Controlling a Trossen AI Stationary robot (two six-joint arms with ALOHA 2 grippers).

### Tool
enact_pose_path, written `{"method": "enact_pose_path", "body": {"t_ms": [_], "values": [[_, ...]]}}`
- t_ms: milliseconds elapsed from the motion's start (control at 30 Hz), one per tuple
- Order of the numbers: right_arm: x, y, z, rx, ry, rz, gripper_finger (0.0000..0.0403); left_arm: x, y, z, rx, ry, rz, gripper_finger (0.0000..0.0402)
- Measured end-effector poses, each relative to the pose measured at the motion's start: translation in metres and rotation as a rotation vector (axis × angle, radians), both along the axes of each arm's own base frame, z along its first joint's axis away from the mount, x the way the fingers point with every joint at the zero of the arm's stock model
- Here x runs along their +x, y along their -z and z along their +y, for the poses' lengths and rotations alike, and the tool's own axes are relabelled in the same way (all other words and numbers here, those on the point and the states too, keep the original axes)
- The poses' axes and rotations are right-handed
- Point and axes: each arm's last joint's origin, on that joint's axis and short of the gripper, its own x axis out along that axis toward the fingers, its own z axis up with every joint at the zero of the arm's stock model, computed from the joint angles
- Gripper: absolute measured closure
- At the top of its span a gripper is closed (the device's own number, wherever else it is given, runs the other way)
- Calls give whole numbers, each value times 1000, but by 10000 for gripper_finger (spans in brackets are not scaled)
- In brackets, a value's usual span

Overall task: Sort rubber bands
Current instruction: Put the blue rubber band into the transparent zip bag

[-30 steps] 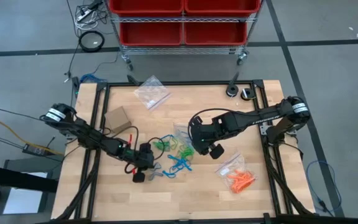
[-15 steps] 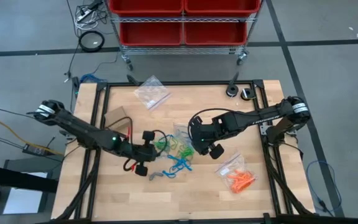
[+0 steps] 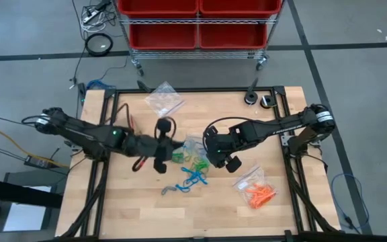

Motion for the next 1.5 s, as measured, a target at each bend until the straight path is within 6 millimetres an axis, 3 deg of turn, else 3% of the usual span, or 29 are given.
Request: {"method": "enact_pose_path", "body": {"t_ms": [167, 367, 633, 833, 1267, 1500], "values": [[1, -1, 0, -1, -9, -12, 403, 7, -8, 21, 36, 2, -16, 401], [2, -1, 0, -5, -16, -18, 403, 24, 5, 39, -3, 40, 19, 401], [2, -1, 0, -4, -15, -17, 403, 44, 27, 39, -1, 108, 95, 401], [2, -1, 0, -5, -16, -17, 403, 46, 30, 39, -1, 109, 104, 395], [2, -1, 0, -5, -14, -17, 403, 42, 30, 40, -99, 10, 111, 249], [1, -1, 0, -4, -11, -12, 403, 26, 42, 26, -340, 41, 269, 226]]}}
